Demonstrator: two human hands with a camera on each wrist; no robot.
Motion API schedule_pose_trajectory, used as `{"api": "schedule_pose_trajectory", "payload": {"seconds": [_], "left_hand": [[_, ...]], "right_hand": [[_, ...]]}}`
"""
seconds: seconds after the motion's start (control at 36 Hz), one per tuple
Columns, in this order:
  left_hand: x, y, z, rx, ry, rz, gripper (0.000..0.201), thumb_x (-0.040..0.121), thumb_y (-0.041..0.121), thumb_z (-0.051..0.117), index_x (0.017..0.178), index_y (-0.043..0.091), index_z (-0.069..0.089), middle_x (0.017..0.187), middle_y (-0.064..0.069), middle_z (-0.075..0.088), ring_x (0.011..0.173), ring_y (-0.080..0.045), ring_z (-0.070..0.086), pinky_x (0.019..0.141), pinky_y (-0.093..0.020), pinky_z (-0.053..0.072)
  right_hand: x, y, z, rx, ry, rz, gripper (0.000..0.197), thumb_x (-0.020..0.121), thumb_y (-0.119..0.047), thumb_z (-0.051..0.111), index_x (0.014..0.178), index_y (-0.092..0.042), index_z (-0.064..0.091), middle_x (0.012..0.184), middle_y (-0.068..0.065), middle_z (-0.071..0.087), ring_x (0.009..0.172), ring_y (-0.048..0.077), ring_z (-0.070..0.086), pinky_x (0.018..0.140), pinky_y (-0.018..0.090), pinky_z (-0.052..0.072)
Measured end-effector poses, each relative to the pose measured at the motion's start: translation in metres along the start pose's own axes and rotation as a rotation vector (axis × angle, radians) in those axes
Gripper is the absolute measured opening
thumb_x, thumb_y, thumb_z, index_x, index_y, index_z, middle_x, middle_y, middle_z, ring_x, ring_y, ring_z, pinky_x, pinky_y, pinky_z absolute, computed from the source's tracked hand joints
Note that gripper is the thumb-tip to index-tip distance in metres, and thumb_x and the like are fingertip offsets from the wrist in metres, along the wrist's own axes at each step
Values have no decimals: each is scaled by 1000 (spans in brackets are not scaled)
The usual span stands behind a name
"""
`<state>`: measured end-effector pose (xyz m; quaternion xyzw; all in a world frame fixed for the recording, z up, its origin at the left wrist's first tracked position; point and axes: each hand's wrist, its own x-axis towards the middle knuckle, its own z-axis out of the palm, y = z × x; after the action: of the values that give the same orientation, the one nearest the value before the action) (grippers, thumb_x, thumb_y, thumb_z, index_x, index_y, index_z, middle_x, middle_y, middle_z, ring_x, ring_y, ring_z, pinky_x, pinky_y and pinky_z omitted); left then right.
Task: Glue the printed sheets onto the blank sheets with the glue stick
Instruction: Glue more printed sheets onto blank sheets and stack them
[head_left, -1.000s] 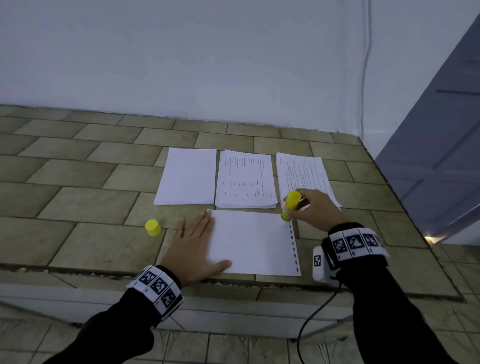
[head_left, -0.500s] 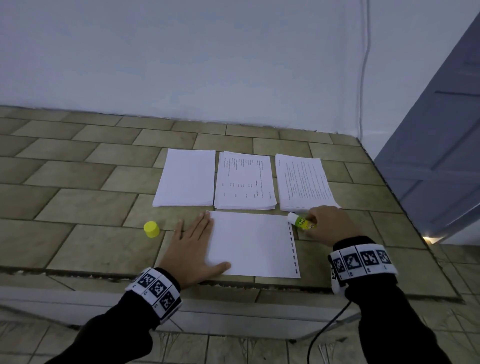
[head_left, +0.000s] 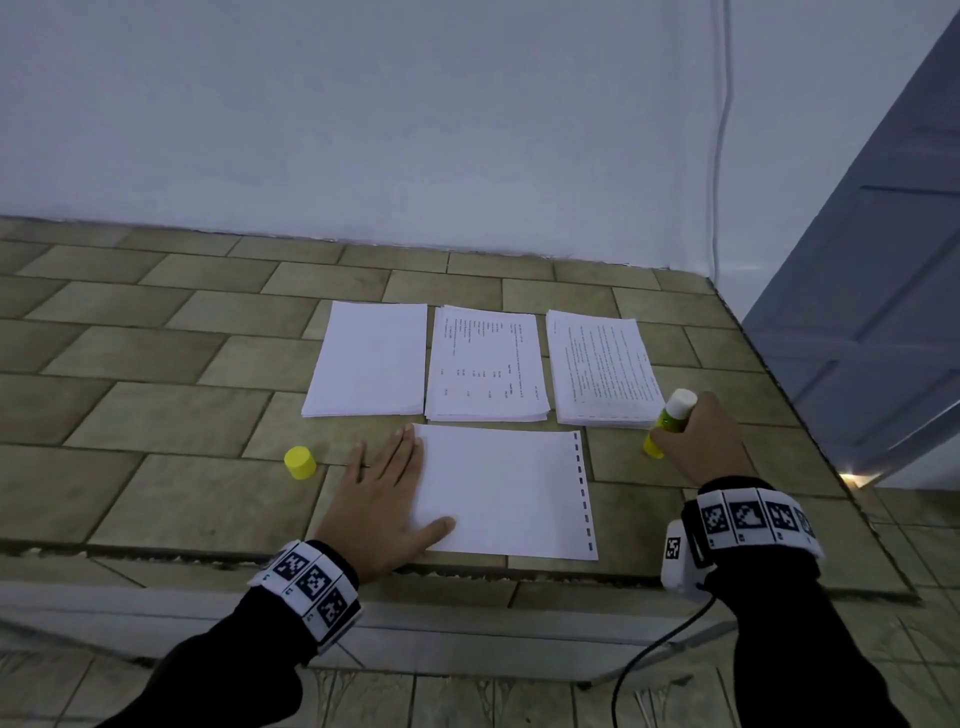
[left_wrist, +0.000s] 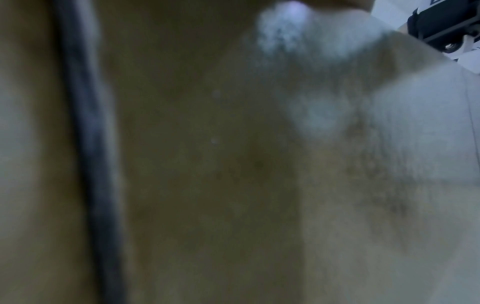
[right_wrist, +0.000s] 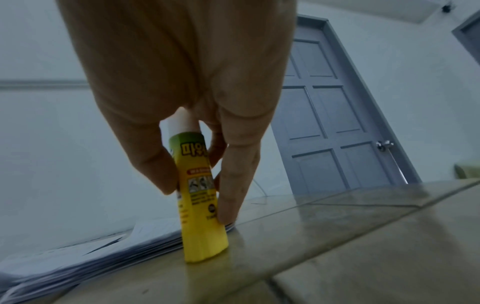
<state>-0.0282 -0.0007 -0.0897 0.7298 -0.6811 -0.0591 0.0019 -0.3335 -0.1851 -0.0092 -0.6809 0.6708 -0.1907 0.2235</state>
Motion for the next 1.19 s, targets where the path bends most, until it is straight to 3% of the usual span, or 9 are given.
{"api": "schedule_pose_trajectory", "payload": {"seconds": [0.17, 0.28, 0.39, 0.5, 0.64, 0.69, 0.86, 1.0, 1.19], "left_hand": [[-2, 1, -2, -5, -9, 1, 119, 70, 87, -15, 155, 6, 3, 162, -7, -8, 151, -19, -4, 120, -50, -4], [-2, 4, -5, -28, -9, -5, 122, 67, 88, -18, 155, 6, 1, 162, -6, -10, 151, -17, -6, 119, -47, -9], [-1, 3, -6, -33, -18, -18, 122, 65, 89, -21, 155, 8, -4, 162, -4, -15, 150, -15, -12, 119, -45, -12], [-2, 2, -6, -37, -8, -26, 121, 66, 88, -22, 155, 8, -3, 162, -4, -13, 150, -15, -11, 119, -46, -11], [-1, 3, -6, -50, -12, -27, 121, 66, 88, -24, 155, 8, -3, 162, -4, -14, 150, -14, -11, 118, -44, -12], [-1, 4, -5, -31, -23, -28, 121, 65, 87, -25, 155, 8, -4, 161, -3, -15, 150, -14, -12, 118, -43, -13], [-2, 4, -6, -54, -12, -22, 120, 66, 87, -24, 155, 9, -4, 161, -2, -15, 150, -13, -11, 117, -42, -14], [-2, 3, -6, -69, -9, -29, 120, 65, 87, -25, 155, 10, -6, 161, -1, -17, 149, -12, -14, 116, -40, -17], [-2, 2, -3, -103, 14, -23, 118, 66, 88, -22, 155, 11, -5, 160, 2, -17, 150, -11, -12, 118, -40, -16]], "right_hand": [[0, 4, -1, 9, 0, 41, 42, 82, -13, 72, 113, 2, 47, 96, 15, 53, 85, 25, 49, 69, 33, 38], [-11, 7, -1, -59, -91, 124, 29, 81, -21, 73, 69, -8, 50, 64, 7, 51, 58, 17, 48, 52, 28, 34], [-26, -2, 6, -178, -269, 147, 28, 86, -35, 66, 75, -12, 53, 78, 9, 62, 72, 22, 61, 62, 29, 45], [-30, -34, 16, -180, -354, -39, 29, 89, -24, 61, 65, -10, 50, 66, 6, 58, 58, 16, 55, 61, 29, 50], [-10, -64, 32, -136, -145, -270, 9, 90, -8, 57, 81, -9, 59, 84, 5, 61, 81, 18, 59, 67, 21, 46], [4, -69, 40, -175, -89, -283, 3, 90, -8, 57, 92, -6, 59, 95, 8, 59, 91, 22, 57, 74, 26, 46], [32, -71, 65, -405, -237, -92, 49, 88, -37, 64, 119, -3, 47, 121, 16, 53, 113, 33, 53, 97, 43, 46], [38, -69, 71, -436, -248, -64, 51, 86, -39, 68, 118, -4, 50, 121, 16, 55, 113, 32, 54, 98, 45, 46], [45, -65, 63, -332, -186, -63, 25, 91, -25, 61, 105, -5, 54, 114, 14, 60, 105, 30, 58, 86, 35, 48]]}}
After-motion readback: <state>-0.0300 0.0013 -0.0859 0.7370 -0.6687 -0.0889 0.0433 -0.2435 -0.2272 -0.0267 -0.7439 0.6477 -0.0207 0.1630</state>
